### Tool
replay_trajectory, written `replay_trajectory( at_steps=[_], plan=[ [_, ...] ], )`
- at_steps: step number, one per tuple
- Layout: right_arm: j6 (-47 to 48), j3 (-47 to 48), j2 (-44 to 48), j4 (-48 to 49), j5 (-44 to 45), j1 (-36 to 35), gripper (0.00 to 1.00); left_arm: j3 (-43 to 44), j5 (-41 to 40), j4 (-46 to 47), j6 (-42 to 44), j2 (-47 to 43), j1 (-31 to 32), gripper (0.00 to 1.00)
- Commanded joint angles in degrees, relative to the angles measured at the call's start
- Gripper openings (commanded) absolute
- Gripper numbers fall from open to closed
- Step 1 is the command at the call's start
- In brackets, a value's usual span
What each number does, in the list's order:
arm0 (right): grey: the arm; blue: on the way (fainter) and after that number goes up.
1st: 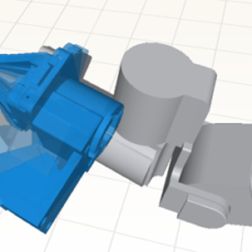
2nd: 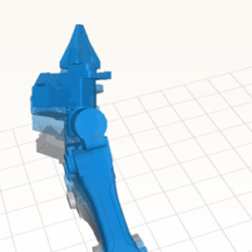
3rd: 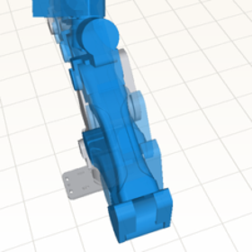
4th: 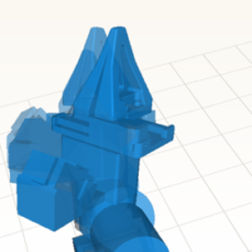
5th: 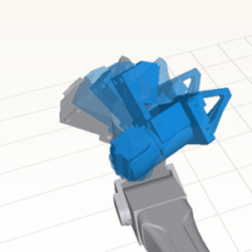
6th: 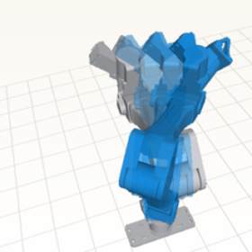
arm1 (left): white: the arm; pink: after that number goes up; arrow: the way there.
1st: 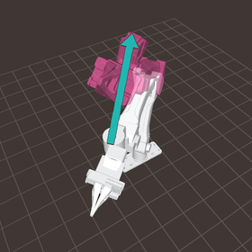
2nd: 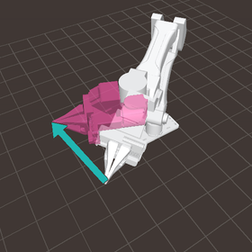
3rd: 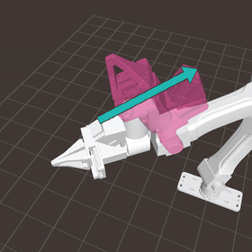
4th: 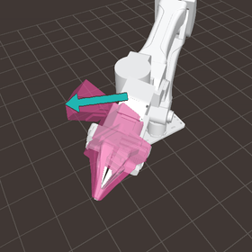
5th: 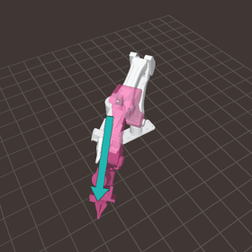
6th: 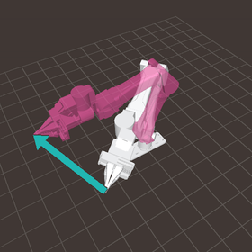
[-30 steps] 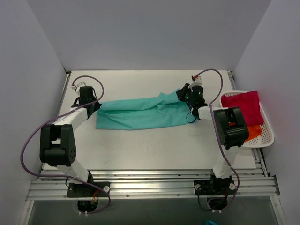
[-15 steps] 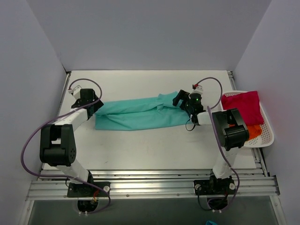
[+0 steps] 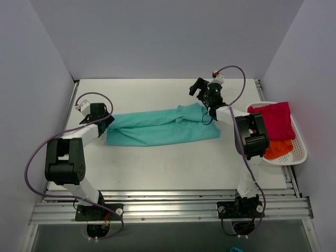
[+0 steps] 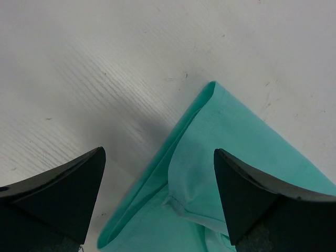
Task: Fold and stack the t-shirts
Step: Fold the other side of the tshirt into a rectangle
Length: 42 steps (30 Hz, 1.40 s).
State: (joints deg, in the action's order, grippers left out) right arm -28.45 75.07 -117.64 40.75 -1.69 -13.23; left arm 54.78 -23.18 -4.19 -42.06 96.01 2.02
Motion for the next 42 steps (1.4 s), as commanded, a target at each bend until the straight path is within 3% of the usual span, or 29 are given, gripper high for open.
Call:
replay_trajectory(
  at_steps=[1, 13, 28, 31, 32, 34, 35, 37, 42],
  plan=[
    [0.15, 2.45, -2.50, -4.19, 0.73, -0.48, 0.92, 0.76, -0.46, 3.91, -0.91, 0.06, -0.79, 0.93],
    [-1.70, -3.61, 1.10, -6.74, 0.90, -2.85, 0.91, 0.50, 0.24, 6.38, -0.83, 0.50, -1.23, 0.92],
    [-0.74, -2.30, 0.84, -9.64, 1.52, -5.66, 0.87, 0.24, 0.24, 6.38, -0.56, 0.32, -1.14, 0.91],
    [0.23, -1.94, 1.36, -10.08, 1.52, -5.66, 0.76, 0.15, 0.24, 6.56, -0.56, 0.23, -1.14, 0.91],
    [0.58, -1.77, 1.45, -10.34, 1.52, -5.66, 0.65, 0.23, 0.24, 6.47, -0.56, 0.23, -1.23, 0.91],
    [1.02, -1.94, 1.80, -10.52, 1.52, -5.66, 0.52, 0.23, 0.15, 6.56, -0.56, 0.32, -1.14, 0.91],
    [1.11, -2.03, 1.98, -10.69, 1.52, -5.66, 0.34, 0.24, 0.24, 6.56, -0.56, 0.32, -1.14, 0.91],
    [1.29, -2.29, 2.42, -10.96, 3.35, -5.66, 0.19, 0.15, 0.24, 6.47, -0.56, 0.23, -1.23, 0.91],
    [1.73, -2.12, 3.03, -11.31, 3.36, -5.66, 0.07, 0.06, 0.24, 6.56, -0.56, 0.15, -1.14, 0.91]
  ],
)
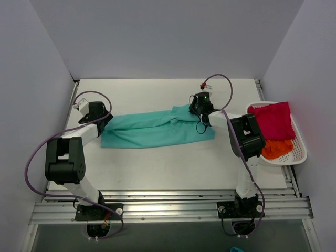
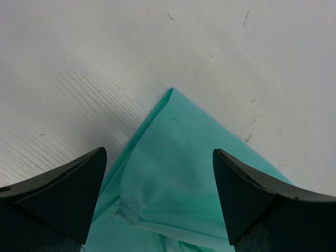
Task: Fold and stack the t-shirts
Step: Fold the other side of the tshirt into a rectangle
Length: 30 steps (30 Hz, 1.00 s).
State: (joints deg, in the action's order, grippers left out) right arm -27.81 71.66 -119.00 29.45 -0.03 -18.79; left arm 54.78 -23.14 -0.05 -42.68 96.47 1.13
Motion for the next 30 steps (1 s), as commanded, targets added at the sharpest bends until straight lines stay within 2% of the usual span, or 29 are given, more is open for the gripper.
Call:
replay_trajectory(
  at_steps=[1, 9, 13, 18, 20, 21, 22, 26, 30],
  plan=[
    [1.18, 1.20, 4.56, -0.18, 1.70, -0.11, 0.06, 0.06, 0.28, 2.51, 0.05, -0.31, -0.25, 0.91],
    [2.41, -0.81, 8.68, -0.19, 1.53, -0.81, 0.06, -0.12, 0.37, 2.60, 0.05, -0.40, -0.33, 0.91],
    [3.90, -4.76, 12.91, 2.00, 1.70, -1.69, 0.08, -0.20, 0.37, 2.78, 0.05, -0.49, -0.25, 0.91],
    [7.85, -15.39, 20.28, 5.17, 4.16, -4.85, 0.14, -0.29, 0.46, 2.95, 0.05, -0.49, -0.25, 0.91],
    [8.39, -20.65, 22.40, 6.14, 7.84, -6.69, 0.25, -0.20, 0.55, 2.95, -0.04, -0.40, -0.25, 0.91],
    [7.43, -22.16, 24.15, 5.53, 9.94, -8.79, 0.74, -0.20, 0.46, 2.96, -0.04, -0.49, -0.25, 0.91],
    [6.64, -23.39, 24.69, 5.01, 14.14, -9.94, 0.97, -0.20, 0.46, 2.87, -0.04, -0.40, -0.25, 0.91],
    [4.09, -25.34, 25.13, 2.02, 20.85, -13.90, 1.00, -0.20, 0.46, 2.95, -0.04, -0.49, -0.25, 0.91],
    [4.87, -20.53, 23.04, -0.70, 24.46, -15.75, 1.00, -0.82, 0.63, 3.39, 0.05, -1.02, -0.25, 0.91]
  ],
)
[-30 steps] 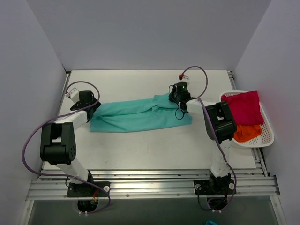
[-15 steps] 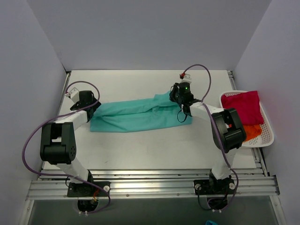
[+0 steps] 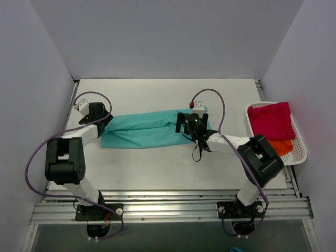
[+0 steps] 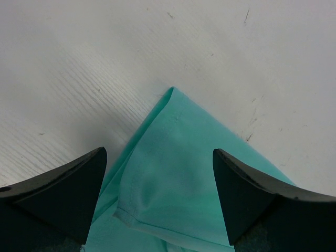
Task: Fold and stack the t-shirts
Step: Fold the other side of the tshirt into a rectangle
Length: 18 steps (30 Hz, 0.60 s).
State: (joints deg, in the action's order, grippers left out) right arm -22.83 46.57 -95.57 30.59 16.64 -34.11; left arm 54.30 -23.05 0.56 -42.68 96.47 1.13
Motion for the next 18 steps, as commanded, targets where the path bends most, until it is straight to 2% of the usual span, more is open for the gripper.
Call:
replay_trajectory(
  at_steps=[1, 10, 18],
  plan=[
    [0.24, 6.07, -1.02, -2.28, 8.14, -0.61, 1.00, -0.43, 0.55, 2.87, 0.05, -1.10, -0.25, 0.91],
    [5.07, 21.79, -9.80, -7.38, 13.15, -0.79, 1.00, -1.13, 0.72, 3.49, 0.14, -1.54, -0.25, 0.91],
    [3.85, 26.03, -15.96, -10.81, 12.54, -0.87, 1.00, -0.95, 0.90, 3.49, 0.05, -1.37, -0.42, 0.91]
  ],
)
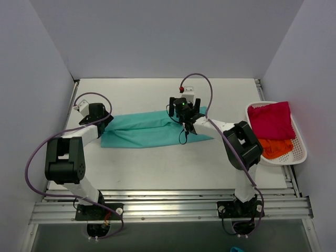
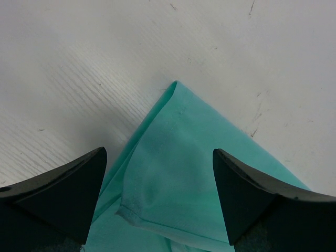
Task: Fold and stack the t-shirts
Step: Fold the other side of the tshirt into a rectangle
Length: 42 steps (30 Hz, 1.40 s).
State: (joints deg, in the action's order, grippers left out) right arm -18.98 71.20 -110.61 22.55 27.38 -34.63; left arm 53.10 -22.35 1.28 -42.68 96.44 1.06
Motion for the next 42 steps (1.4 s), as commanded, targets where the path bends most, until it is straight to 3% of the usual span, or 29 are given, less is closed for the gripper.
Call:
replay_trajectory(
  at_steps=[1, 7, 12, 23, 29, 37, 38, 42],
  plan=[
    [-0.18, 1.22, -1.10, -2.77, 1.80, -0.26, 1.00, 0.25, 0.29, 2.94, 0.05, -1.26, -0.44, 0.91],
    [0.09, 0.34, -1.45, -2.77, 3.30, 0.09, 0.99, -0.37, 0.64, 3.38, -0.04, -1.78, -0.71, 0.91],
    [0.44, 0.69, -2.86, -2.07, 2.86, 0.79, 0.87, -0.63, 0.64, 3.56, -0.04, -1.96, -0.80, 0.91],
    [0.70, 3.07, -6.11, -2.68, -0.04, 2.38, 0.33, -0.98, 0.90, 3.82, -0.04, -2.22, -0.80, 0.91],
    [0.96, 3.24, -5.94, -2.59, -0.13, 2.55, 0.14, -1.16, 0.82, 3.91, -0.04, -2.31, -0.80, 0.91],
    [1.05, 0.00, -0.93, -2.24, 1.27, 1.76, 0.06, -1.07, 0.90, 4.00, -0.04, -2.23, -0.80, 0.91],
    [0.88, -1.14, 0.64, -2.50, 1.71, 1.33, 0.01, -1.07, 0.90, 3.99, -0.04, -2.23, -0.80, 0.91],
    [-0.17, -5.18, 5.04, -2.94, 3.29, 0.09, 0.00, -1.07, 0.90, 4.08, 0.05, -2.22, -0.80, 0.91]
  ],
)
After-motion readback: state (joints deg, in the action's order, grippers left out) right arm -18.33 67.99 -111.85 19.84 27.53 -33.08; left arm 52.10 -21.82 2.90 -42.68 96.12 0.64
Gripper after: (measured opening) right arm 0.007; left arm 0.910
